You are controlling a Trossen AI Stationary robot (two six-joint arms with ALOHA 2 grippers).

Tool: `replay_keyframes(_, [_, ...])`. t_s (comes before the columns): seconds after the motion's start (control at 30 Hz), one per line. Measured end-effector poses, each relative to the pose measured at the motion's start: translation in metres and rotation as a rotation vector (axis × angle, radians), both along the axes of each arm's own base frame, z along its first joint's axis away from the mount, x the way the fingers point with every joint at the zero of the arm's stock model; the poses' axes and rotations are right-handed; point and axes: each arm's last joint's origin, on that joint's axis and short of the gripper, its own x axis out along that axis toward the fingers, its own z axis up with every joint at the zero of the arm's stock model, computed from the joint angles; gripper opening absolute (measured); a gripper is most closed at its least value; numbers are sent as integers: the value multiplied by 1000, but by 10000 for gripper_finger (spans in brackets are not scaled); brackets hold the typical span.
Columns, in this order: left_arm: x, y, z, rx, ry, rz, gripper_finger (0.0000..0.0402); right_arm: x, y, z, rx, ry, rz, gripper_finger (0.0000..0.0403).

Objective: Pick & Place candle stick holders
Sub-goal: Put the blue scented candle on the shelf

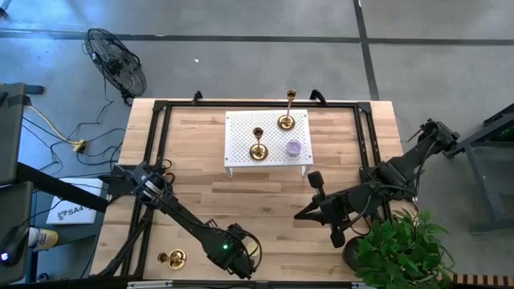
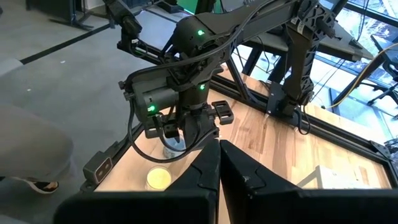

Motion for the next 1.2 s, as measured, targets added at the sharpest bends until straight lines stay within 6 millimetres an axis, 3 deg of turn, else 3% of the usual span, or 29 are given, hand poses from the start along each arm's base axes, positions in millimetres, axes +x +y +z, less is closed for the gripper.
replay_keyframes(0.3, [0,0,0,0,0,0,182,-1,1,0,6,4,19,2])
replay_keyframes(0.83, [0,-1,0,-30,10,1,55,-5,8,0,-2,-2,30,1])
replay_keyframes(1.03, [5,-5,-1,-69,-38,-44,33,-5,8,0,-2,-1,30,2])
replay_keyframes(1.2, [5,-2,-13,-120,-9,-34,32,-5,8,0,-2,-1,30,1])
